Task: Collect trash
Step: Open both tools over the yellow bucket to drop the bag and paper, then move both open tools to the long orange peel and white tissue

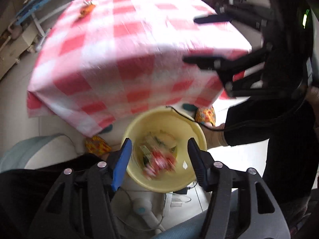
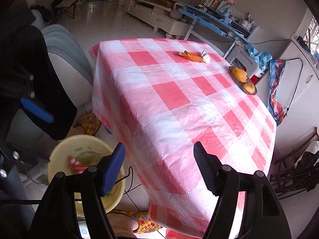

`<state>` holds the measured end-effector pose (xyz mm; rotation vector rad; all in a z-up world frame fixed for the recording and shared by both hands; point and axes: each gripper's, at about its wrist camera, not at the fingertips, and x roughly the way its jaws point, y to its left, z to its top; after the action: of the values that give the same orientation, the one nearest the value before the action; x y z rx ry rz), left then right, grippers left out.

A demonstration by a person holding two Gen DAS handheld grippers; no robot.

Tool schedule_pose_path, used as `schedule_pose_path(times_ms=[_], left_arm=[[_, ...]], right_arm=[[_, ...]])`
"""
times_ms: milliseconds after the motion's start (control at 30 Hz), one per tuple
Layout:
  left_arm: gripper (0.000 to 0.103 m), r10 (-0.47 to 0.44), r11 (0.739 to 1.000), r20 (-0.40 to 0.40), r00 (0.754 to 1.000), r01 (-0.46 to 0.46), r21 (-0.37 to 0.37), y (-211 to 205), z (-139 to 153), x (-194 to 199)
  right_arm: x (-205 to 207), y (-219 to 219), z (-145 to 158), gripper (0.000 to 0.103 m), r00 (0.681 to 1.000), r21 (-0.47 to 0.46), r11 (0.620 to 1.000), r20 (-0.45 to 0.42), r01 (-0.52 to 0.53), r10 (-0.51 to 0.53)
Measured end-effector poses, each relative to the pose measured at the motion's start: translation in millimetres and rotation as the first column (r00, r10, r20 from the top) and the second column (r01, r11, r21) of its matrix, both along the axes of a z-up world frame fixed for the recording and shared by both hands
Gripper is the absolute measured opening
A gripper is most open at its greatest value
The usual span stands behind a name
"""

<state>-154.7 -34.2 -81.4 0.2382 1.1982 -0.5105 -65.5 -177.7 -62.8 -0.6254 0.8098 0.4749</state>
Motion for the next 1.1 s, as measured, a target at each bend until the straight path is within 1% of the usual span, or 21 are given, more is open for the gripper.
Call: schedule_pose_path(times_ms=[67,100,167,200,233,267,333,400,500,533,567,600,633,667,767,833,933,1000,1100], left_arm=[[0.056,0.073,0.997,0.118,0.990,-0.073,-0.004,12,19,13],[0.056,0.112,0.994,0.192,0.975,-0.110,-0.022,16,31,21],[0.061,0.187,0.982,0.298,0.936,-0.183,-0.041,21,51,40],[0.067,0.224,0.974,0.345,0.912,-0.218,-0.057,23,61,51],[0.072,0.266,0.964,0.393,0.880,-0.252,-0.088,26,71,67],[0.073,0.299,0.954,0.417,0.858,-0.277,-0.114,26,77,83],[0.073,0.357,0.934,0.426,0.831,-0.326,-0.146,26,83,117],[0.073,0.393,0.919,0.412,0.822,-0.356,-0.168,25,83,154],[0.073,0.420,0.908,0.386,0.821,-0.383,-0.172,19,75,206],[0.073,0.425,0.905,0.381,0.821,-0.391,-0.167,14,73,221],[0.073,0.425,0.905,0.377,0.823,-0.393,-0.162,10,69,237],[0.073,0.422,0.906,0.373,0.826,-0.392,-0.156,6,66,250],[0.073,0.419,0.908,0.370,0.829,-0.392,-0.150,5,61,254],[0.073,0.415,0.910,0.361,0.835,-0.390,-0.142,1,57,267],[0.073,0.399,0.917,0.353,0.846,-0.378,-0.129,-7,47,287],[0.073,0.391,0.920,0.348,0.852,-0.373,-0.121,-10,42,302],[0.073,0.405,0.914,0.317,0.858,-0.385,-0.126,-10,34,317],[0.073,0.399,0.917,0.317,0.861,-0.384,-0.110,-11,29,325],[0.073,0.389,0.921,0.318,0.865,-0.376,-0.103,-12,25,337]], right_arm=[[1,1,-1,0.068,1.000,-0.015,1.000,0.003,-0.012,0.012],[0,-1,1,0.068,1.000,-0.020,1.000,0.008,-0.017,0.018],[3,1,4,0.068,0.999,-0.017,1.000,0.034,-0.026,0.026],[5,2,8,0.068,0.998,-0.008,1.000,0.052,-0.026,0.026],[7,2,12,0.068,0.997,0.005,1.000,0.068,-0.024,0.024],[12,3,17,0.068,0.996,0.019,1.000,0.091,-0.018,0.016],[23,4,25,0.068,0.992,0.036,0.999,0.124,-0.002,-0.003],[39,2,31,0.068,0.989,0.063,0.998,0.143,0.021,-0.030],[67,-4,37,0.068,0.988,0.106,0.993,0.137,0.057,-0.071],[77,-6,37,0.066,0.988,0.117,0.991,0.128,0.068,-0.083],[88,-9,36,0.060,0.988,0.128,0.989,0.119,0.078,-0.094],[103,-13,34,0.057,0.989,0.143,0.985,0.098,0.097,-0.112],[114,-16,32,0.054,0.988,0.150,0.982,0.085,0.112,-0.125],[127,-20,29,0.054,0.988,0.158,0.979,0.070,0.126,-0.139],[158,-25,21,0.051,0.986,0.164,0.975,0.043,0.152,-0.161],[179,-28,16,0.051,0.984,0.173,0.970,0.029,0.170,-0.178],[208,-35,14,0.051,0.977,0.201,0.957,0.010,0.207,-0.214],[227,-40,11,0.051,0.972,0.221,0.948,-0.006,0.229,-0.234],[251,-38,4,0.051,0.970,0.224,0.945,-0.030,0.240,-0.239]])
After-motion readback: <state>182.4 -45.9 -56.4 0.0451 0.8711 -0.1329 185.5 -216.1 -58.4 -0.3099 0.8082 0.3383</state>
